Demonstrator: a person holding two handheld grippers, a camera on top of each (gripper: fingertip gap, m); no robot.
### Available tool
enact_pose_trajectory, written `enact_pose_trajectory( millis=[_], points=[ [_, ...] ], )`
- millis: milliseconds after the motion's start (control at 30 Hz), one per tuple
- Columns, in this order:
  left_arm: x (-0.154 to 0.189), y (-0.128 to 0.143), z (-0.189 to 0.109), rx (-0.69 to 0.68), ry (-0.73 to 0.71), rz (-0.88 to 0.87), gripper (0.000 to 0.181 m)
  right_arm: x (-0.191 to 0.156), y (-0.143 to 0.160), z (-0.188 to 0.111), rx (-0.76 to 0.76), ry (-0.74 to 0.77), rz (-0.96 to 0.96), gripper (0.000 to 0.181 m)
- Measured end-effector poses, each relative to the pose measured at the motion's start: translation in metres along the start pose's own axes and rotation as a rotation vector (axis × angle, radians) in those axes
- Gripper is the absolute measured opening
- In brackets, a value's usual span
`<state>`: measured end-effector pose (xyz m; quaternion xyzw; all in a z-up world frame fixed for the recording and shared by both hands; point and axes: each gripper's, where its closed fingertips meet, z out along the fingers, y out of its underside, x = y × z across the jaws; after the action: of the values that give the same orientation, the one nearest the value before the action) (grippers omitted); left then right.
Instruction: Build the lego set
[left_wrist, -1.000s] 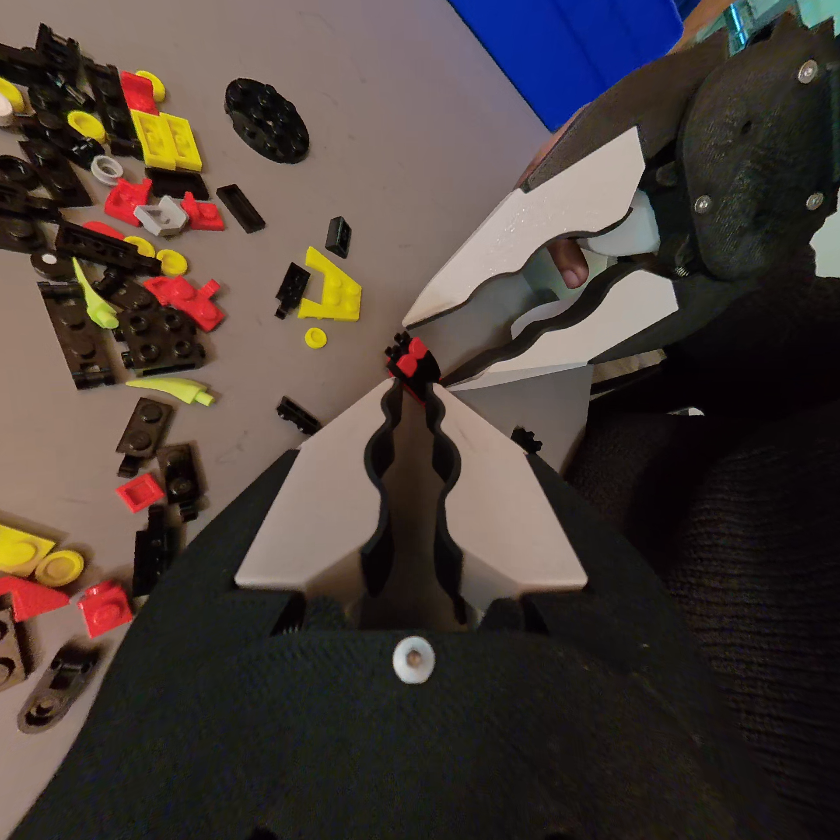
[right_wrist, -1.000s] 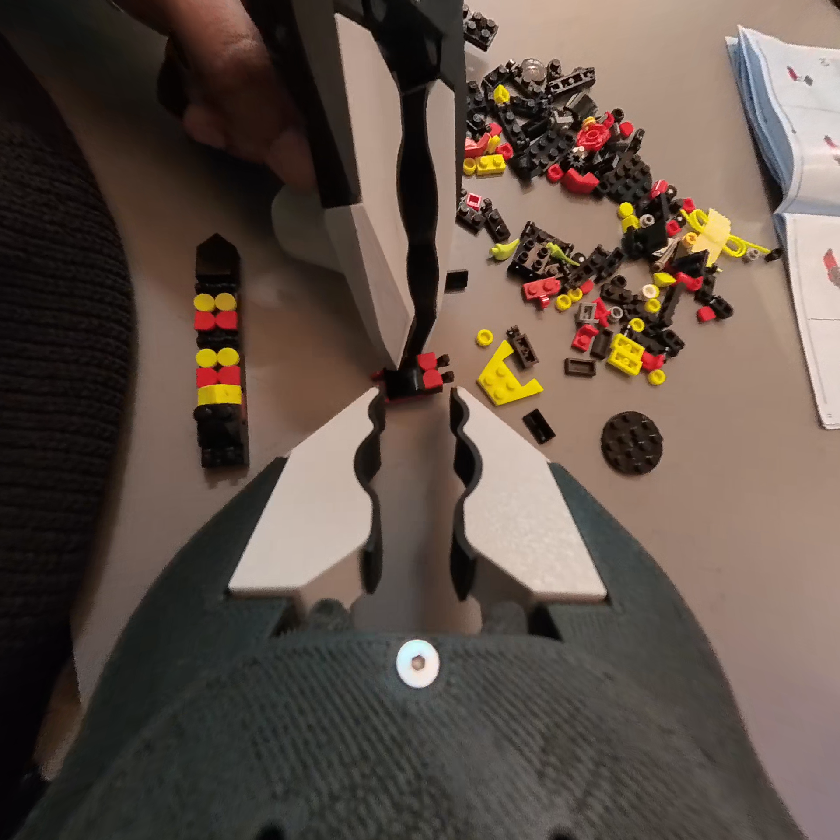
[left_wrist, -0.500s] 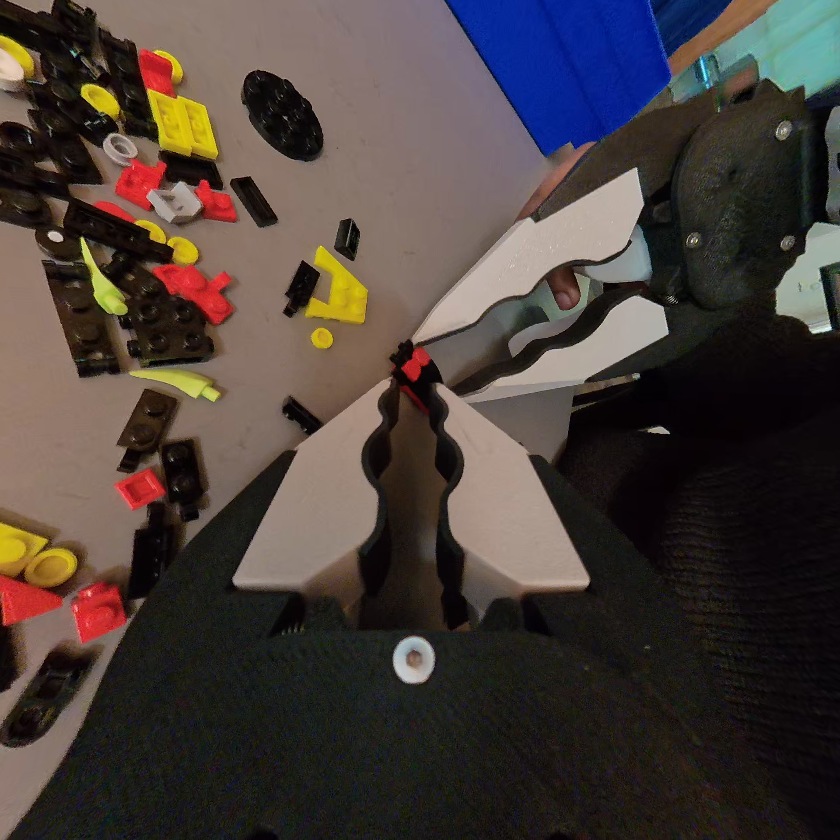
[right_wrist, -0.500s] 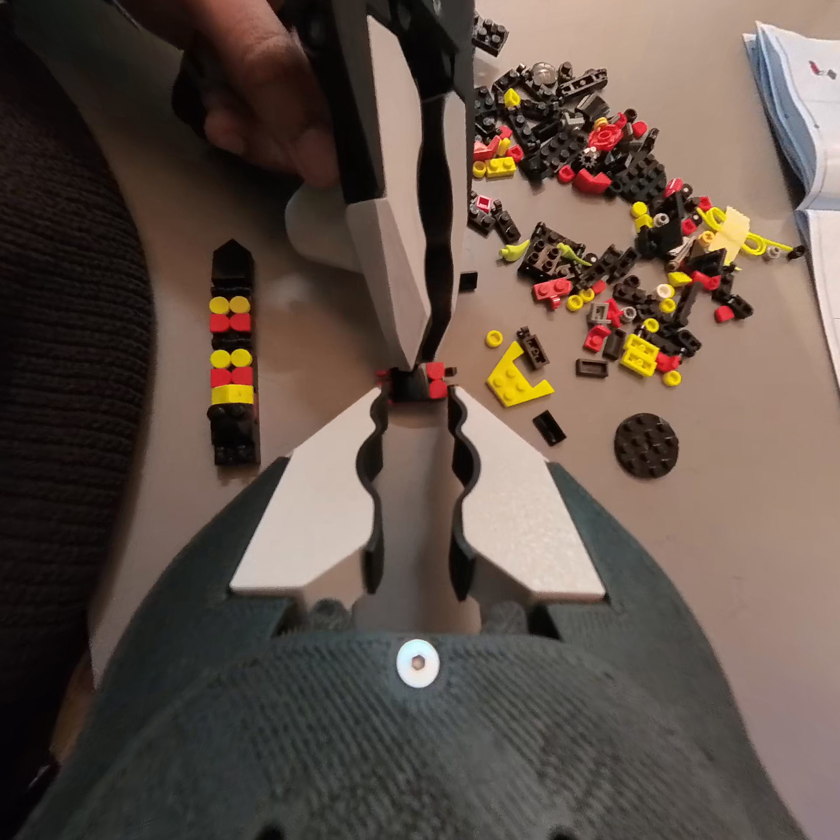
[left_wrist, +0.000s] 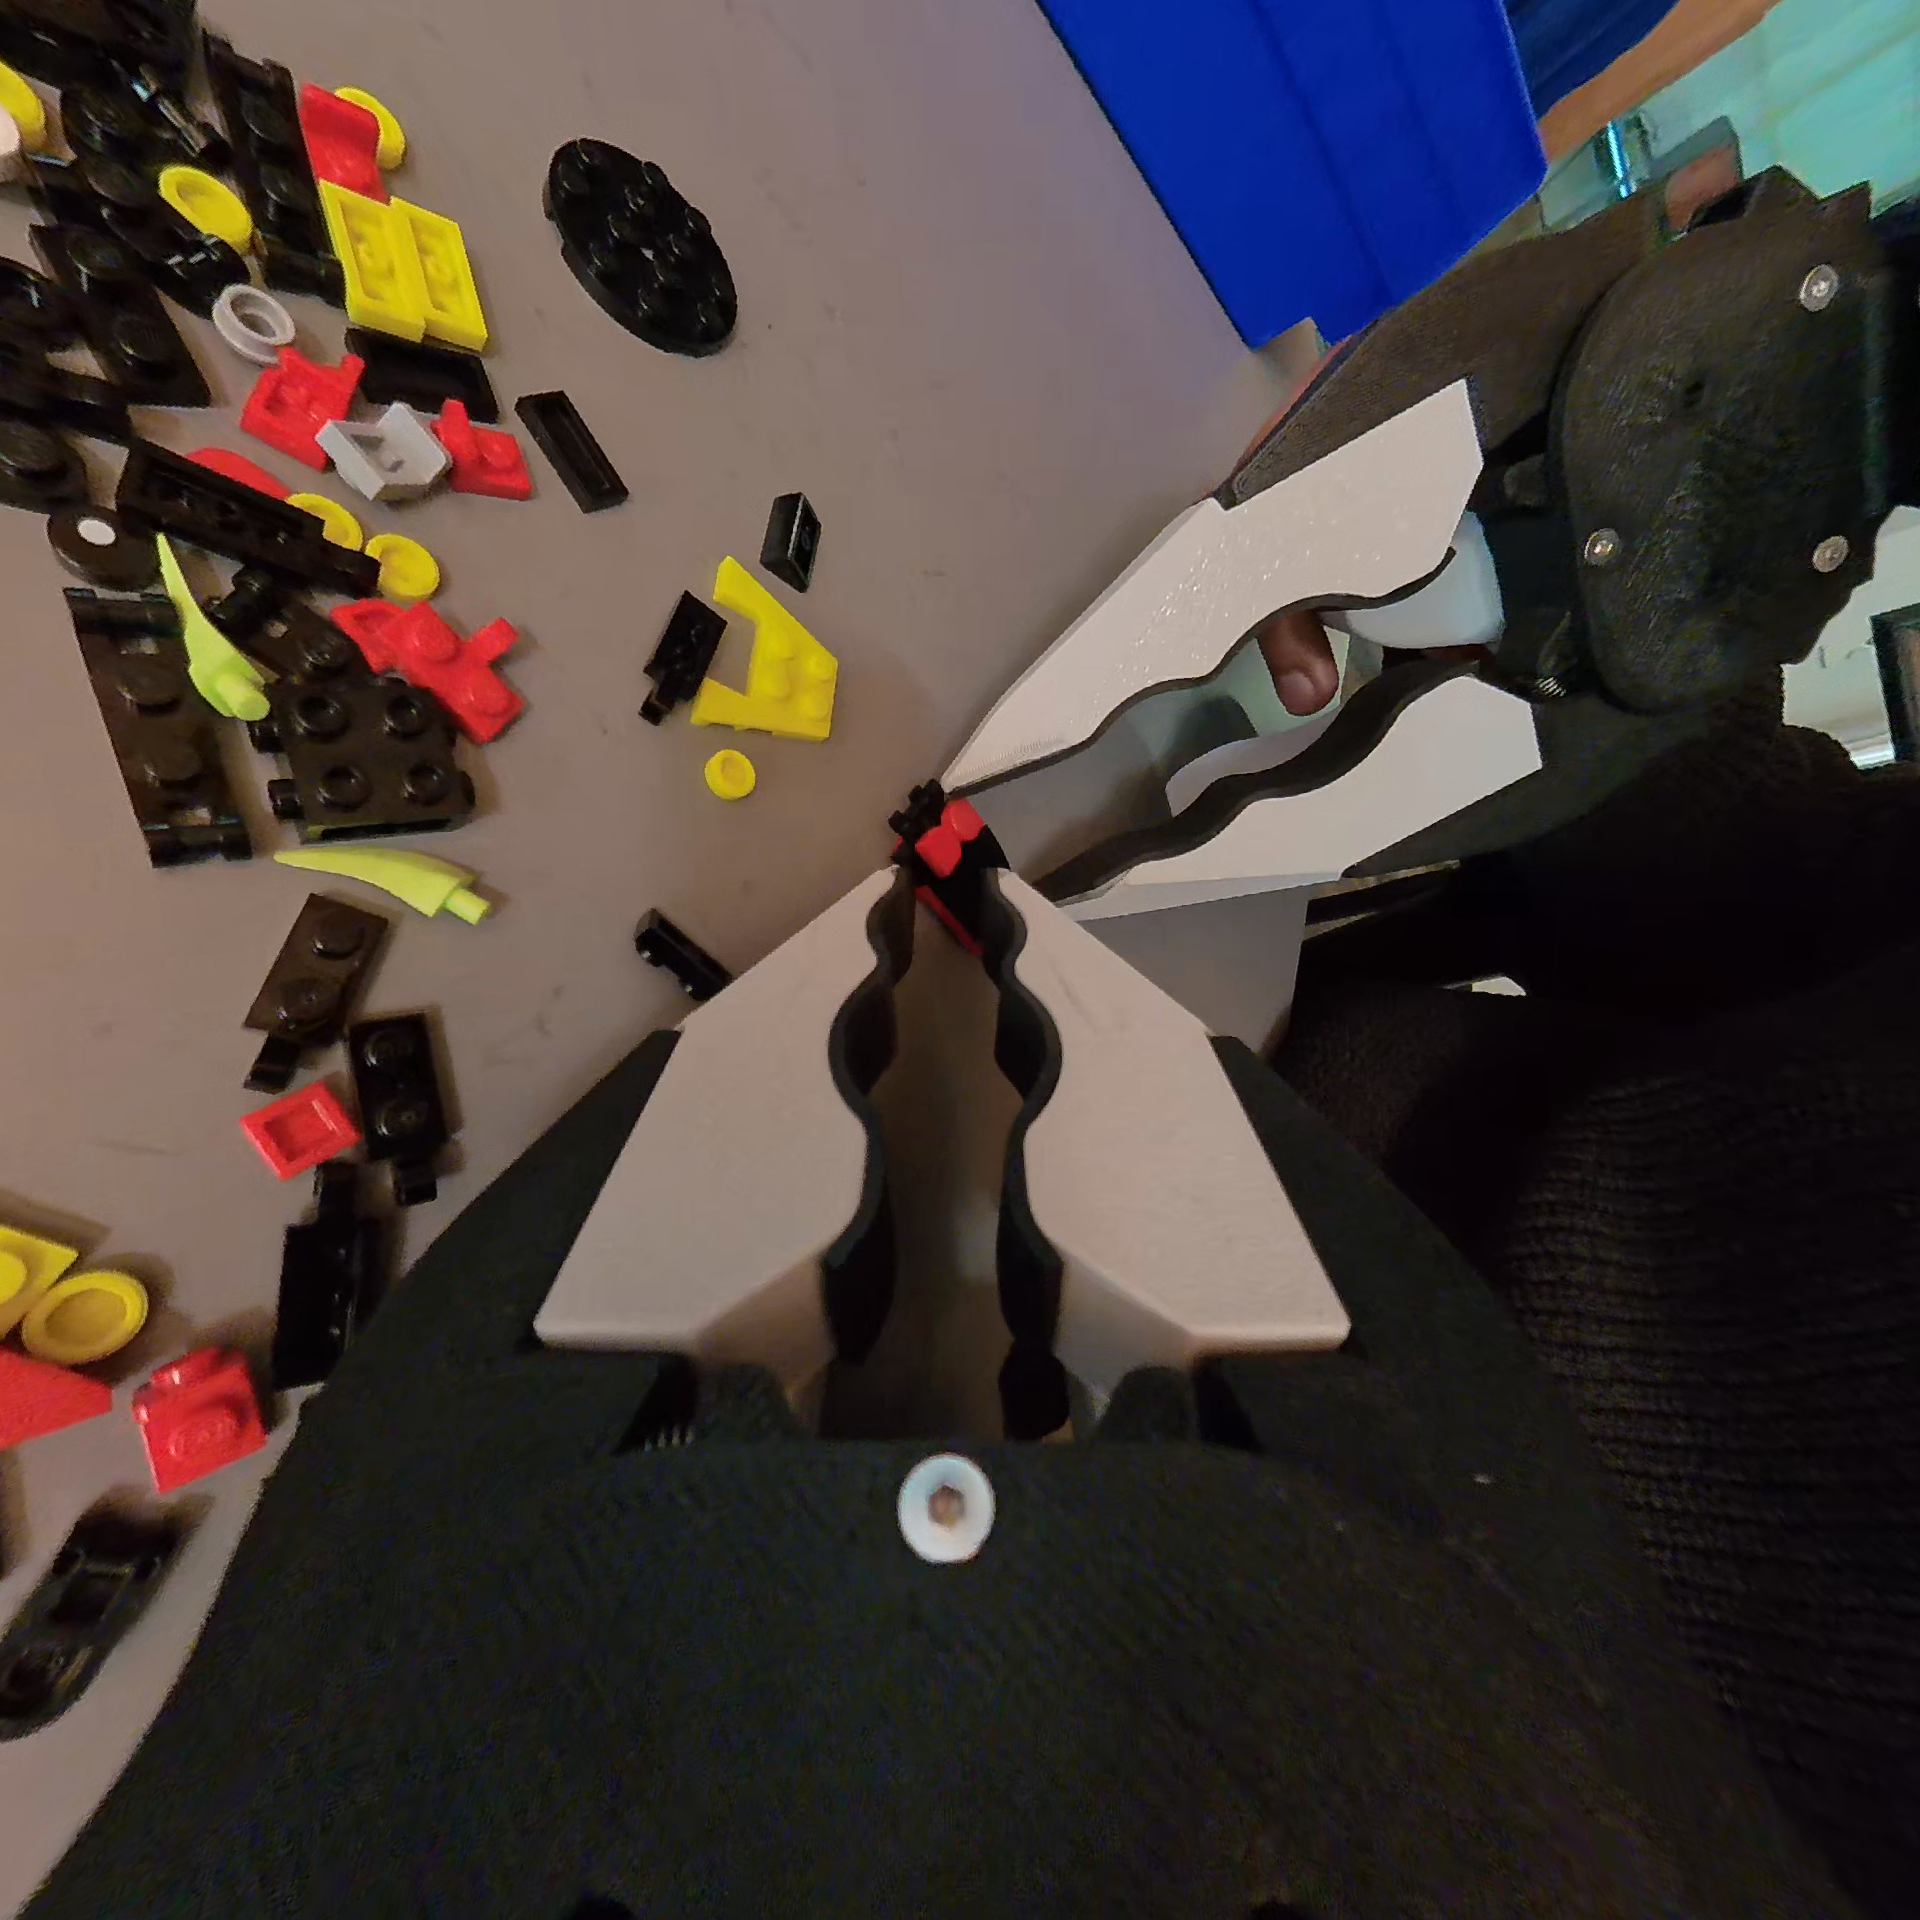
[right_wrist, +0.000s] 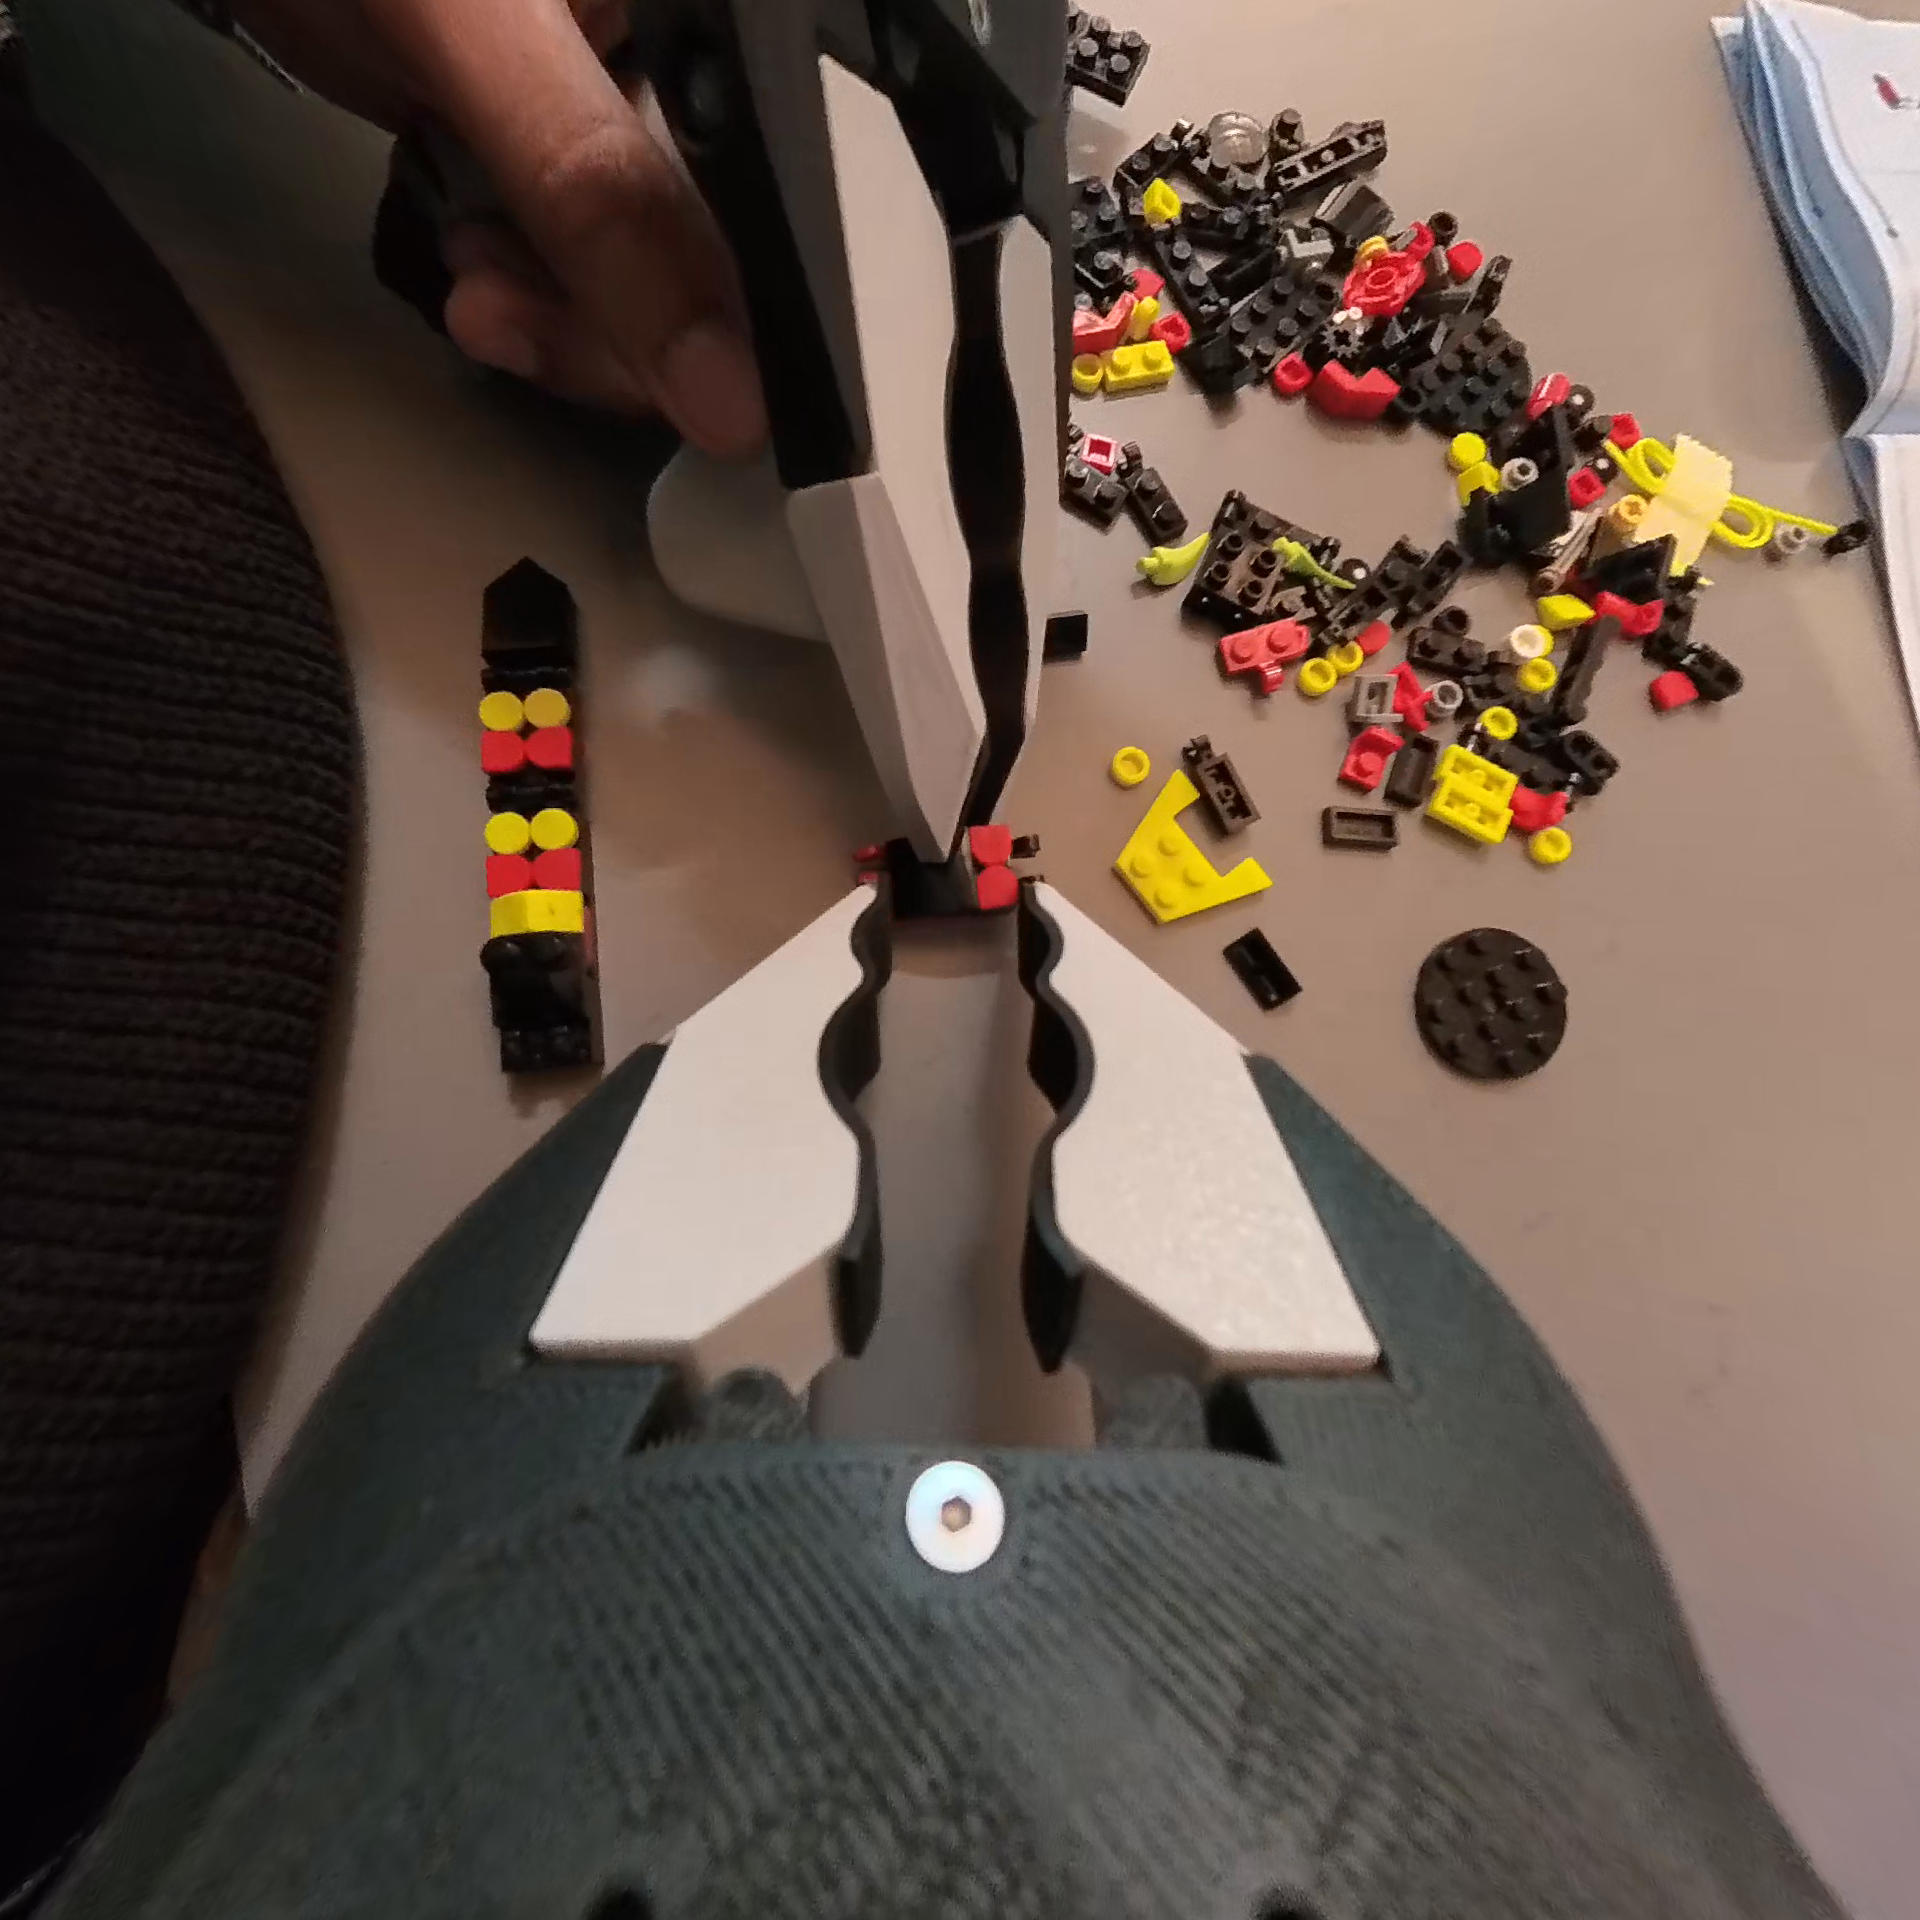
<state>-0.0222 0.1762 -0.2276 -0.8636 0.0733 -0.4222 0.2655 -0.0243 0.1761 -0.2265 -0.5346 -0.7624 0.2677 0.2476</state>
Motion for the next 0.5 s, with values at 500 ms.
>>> enact_pose_trajectory(
  millis=[500],
  points=[
    [0.0012,0.0013,0.0001,-0.001,0.005,-0.002,0.008,0.0001,0.0007,-0.0007,-0.035,0.01,0.025,0.022]
  ],
)
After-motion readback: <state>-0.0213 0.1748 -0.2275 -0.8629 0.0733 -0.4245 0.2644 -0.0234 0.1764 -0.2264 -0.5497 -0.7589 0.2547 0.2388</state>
